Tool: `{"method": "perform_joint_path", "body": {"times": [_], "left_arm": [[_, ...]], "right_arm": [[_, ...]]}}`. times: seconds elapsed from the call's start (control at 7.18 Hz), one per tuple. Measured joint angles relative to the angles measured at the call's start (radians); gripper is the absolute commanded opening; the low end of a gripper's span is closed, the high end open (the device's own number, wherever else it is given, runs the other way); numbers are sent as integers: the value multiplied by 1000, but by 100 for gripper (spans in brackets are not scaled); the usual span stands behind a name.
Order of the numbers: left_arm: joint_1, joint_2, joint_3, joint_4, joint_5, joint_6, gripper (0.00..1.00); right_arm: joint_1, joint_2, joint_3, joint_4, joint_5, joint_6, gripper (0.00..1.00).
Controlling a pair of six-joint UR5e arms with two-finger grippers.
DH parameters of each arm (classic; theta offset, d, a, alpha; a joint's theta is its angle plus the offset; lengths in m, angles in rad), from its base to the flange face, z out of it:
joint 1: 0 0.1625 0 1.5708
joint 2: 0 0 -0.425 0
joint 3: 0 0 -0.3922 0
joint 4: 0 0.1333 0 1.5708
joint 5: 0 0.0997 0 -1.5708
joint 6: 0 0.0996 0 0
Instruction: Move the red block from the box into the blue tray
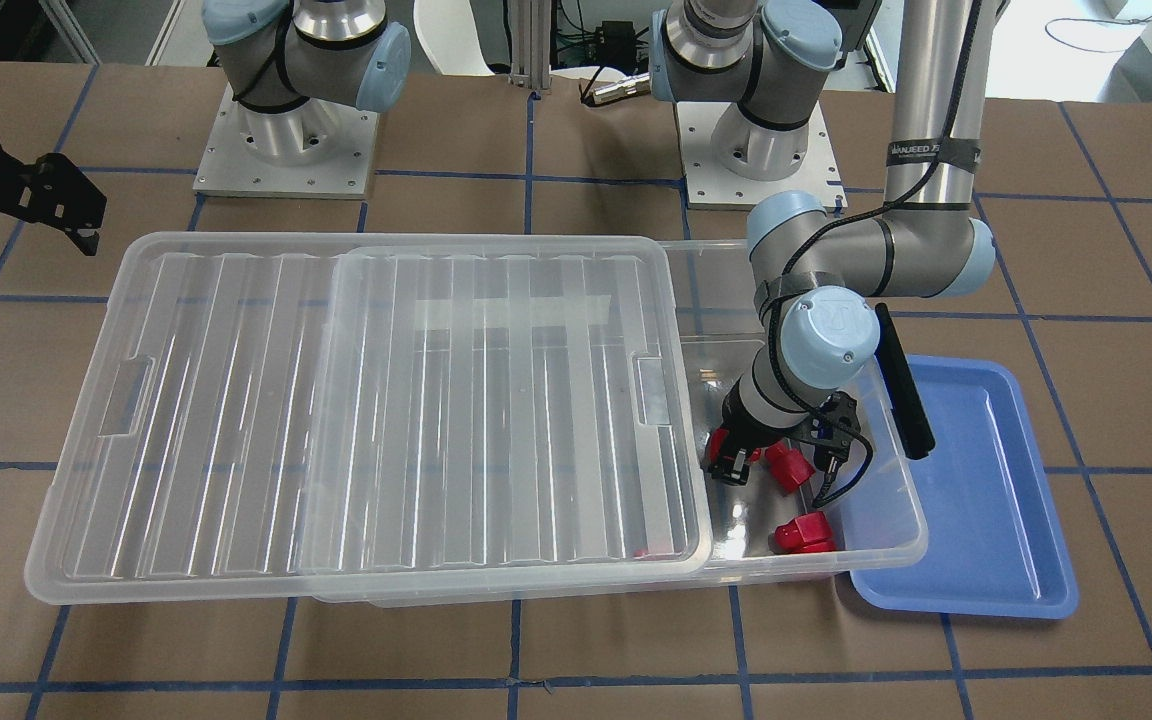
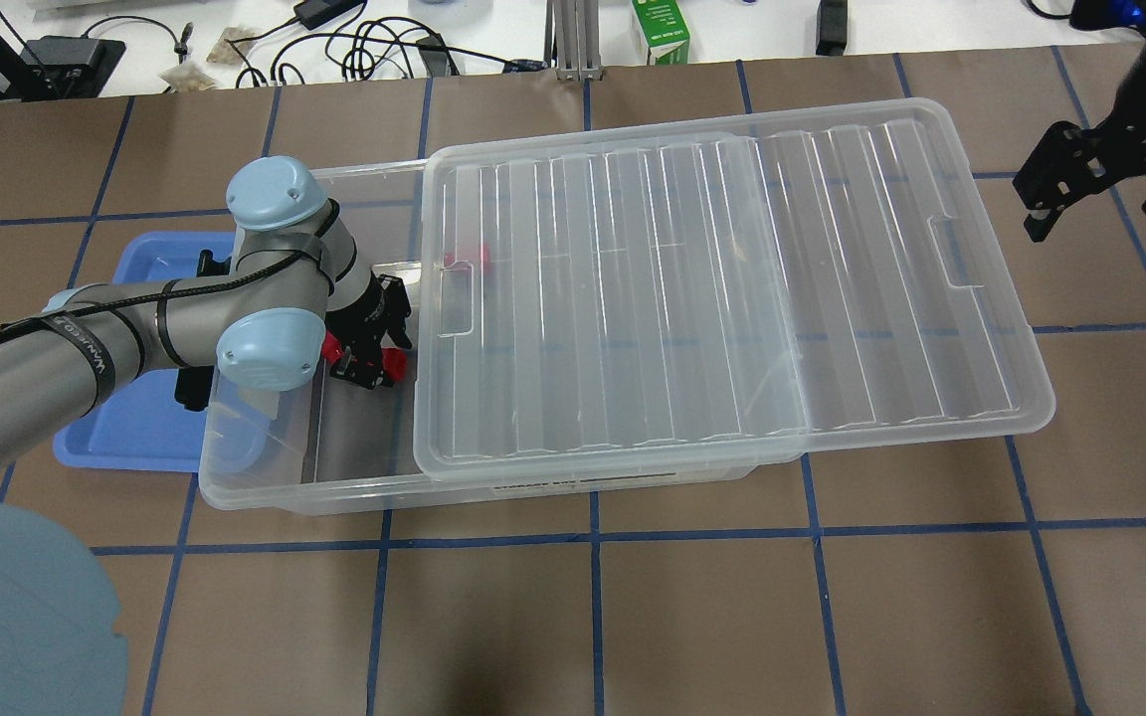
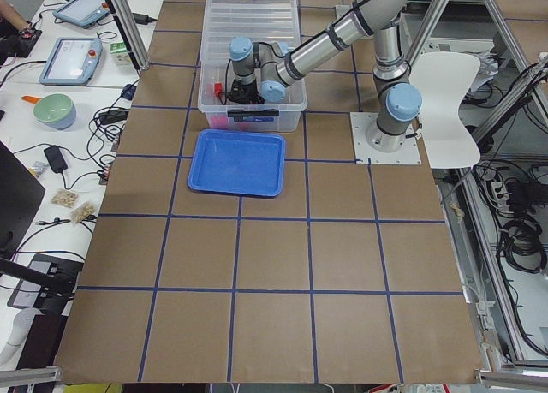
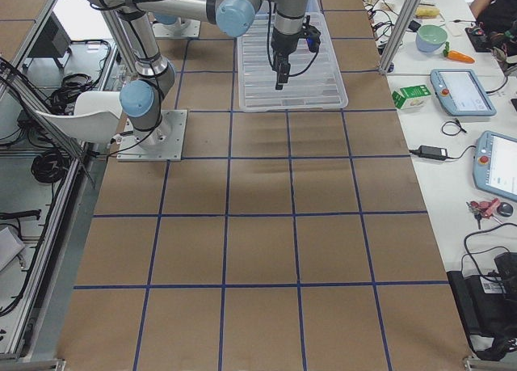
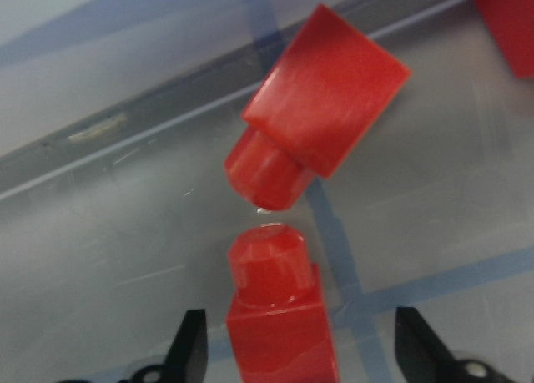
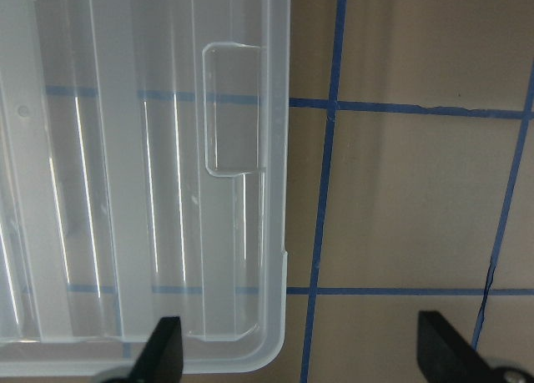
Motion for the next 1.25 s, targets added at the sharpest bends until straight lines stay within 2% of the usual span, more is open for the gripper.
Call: {"method": "perform_joint_path", "body": {"times": [0.28, 0.7, 0.98, 1.25], "left_arm": [[1, 16, 12, 7, 5, 9, 0], [-2, 97, 61, -25, 7, 13, 0], [4, 163, 124, -140, 7, 63, 0], [53, 208, 261, -355, 8, 188, 0]], "right_arm": [[0, -2, 1, 13, 0, 2, 100], [-2, 1, 1, 18, -3, 3, 100], [-14, 4, 0, 7, -1, -7, 100], [-68, 52, 4, -28, 2, -50, 100]]}}
